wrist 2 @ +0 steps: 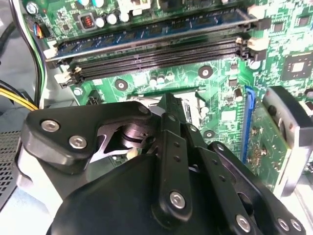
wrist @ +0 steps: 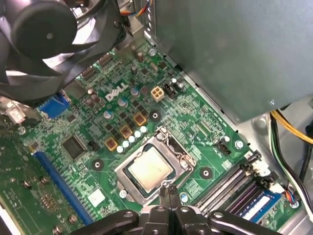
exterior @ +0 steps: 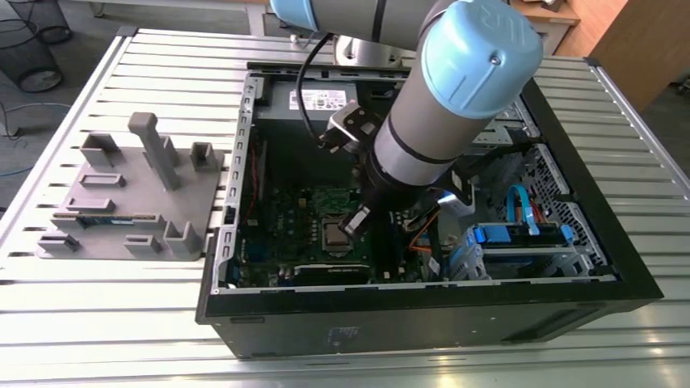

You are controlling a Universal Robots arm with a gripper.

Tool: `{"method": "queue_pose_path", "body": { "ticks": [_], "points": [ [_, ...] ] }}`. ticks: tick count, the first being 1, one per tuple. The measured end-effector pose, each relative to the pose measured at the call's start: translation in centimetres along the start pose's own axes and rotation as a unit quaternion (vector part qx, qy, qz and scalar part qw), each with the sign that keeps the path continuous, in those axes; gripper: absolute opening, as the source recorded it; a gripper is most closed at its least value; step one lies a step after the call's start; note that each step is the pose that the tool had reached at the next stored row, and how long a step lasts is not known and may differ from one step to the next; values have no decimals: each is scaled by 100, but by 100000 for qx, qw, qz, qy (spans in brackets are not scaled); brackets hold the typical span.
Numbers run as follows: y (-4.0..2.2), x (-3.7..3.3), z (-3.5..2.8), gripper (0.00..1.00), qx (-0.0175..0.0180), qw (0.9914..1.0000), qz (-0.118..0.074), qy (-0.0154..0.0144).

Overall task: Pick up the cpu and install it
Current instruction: 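Install the first cpu locking lever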

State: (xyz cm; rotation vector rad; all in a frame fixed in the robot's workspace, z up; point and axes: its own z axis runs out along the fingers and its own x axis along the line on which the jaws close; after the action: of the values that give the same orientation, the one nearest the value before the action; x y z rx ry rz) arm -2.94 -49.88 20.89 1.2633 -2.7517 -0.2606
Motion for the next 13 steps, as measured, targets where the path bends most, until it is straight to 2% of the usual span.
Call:
{"method": "queue_pose_path", "body": {
  "ticks": [5,10,13],
  "points": [
    [25,8,9,11,457,99998,502,100],
    [56,2,23,11,481,99982,1820,-183],
    [66,2,45,11,649,99974,2166,-243]
  ]
}}
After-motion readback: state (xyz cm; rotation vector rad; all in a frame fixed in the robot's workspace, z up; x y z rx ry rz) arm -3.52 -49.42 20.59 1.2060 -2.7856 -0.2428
